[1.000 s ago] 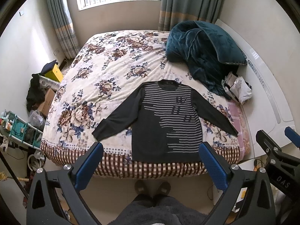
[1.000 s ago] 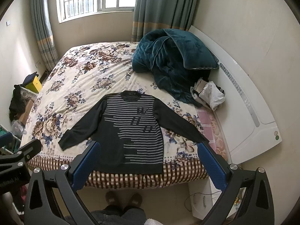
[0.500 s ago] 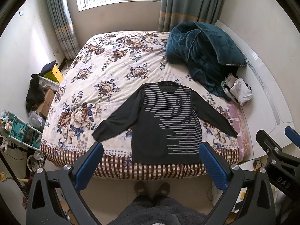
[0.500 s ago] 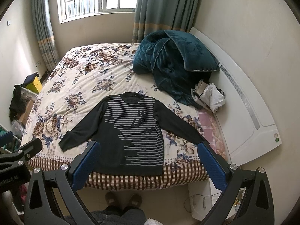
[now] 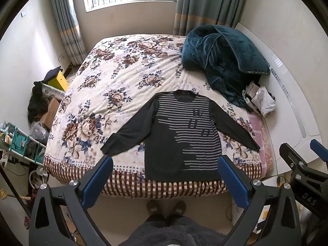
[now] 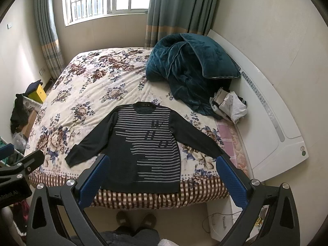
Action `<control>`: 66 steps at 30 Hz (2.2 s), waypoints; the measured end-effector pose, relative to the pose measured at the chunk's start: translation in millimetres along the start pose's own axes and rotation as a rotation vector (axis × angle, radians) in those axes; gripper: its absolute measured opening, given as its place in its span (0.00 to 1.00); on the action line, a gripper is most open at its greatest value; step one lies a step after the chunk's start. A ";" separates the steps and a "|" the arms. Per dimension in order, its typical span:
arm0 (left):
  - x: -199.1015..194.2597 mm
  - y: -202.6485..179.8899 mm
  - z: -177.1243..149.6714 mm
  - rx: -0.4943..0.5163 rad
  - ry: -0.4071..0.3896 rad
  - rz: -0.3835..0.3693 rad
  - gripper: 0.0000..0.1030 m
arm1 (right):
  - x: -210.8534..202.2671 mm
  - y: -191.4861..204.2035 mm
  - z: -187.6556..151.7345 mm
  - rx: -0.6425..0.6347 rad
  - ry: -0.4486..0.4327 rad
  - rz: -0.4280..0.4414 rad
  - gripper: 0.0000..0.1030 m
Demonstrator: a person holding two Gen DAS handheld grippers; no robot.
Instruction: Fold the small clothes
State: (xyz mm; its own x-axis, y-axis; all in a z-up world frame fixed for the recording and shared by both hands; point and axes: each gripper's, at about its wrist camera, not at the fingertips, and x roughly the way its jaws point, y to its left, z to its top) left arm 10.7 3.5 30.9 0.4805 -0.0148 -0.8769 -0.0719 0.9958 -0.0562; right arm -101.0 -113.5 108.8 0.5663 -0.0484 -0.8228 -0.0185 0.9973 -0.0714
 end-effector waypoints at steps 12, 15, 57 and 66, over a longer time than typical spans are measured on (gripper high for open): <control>54.4 23.8 10.6 0.006 -0.067 0.018 1.00 | 58.4 9.7 -4.4 0.053 0.041 0.002 1.00; 90.6 20.7 16.3 0.045 -0.083 0.056 1.00 | 103.3 -6.4 -12.1 0.096 0.057 -0.033 1.00; 699.2 -138.5 20.9 0.066 0.559 0.208 1.00 | 771.1 -514.7 -250.9 1.255 0.508 -0.212 0.83; 686.4 -95.6 25.0 0.019 0.591 0.088 1.00 | 795.9 -493.1 -260.7 1.423 0.349 -0.286 0.07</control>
State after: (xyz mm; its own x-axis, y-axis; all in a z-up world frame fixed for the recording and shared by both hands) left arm 369.2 -99.5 -553.7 -0.0945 0.0256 -0.9952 -0.0715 0.9969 0.0324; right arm 144.0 -658.3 -657.8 0.1872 -0.0520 -0.9809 0.9712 0.1599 0.1769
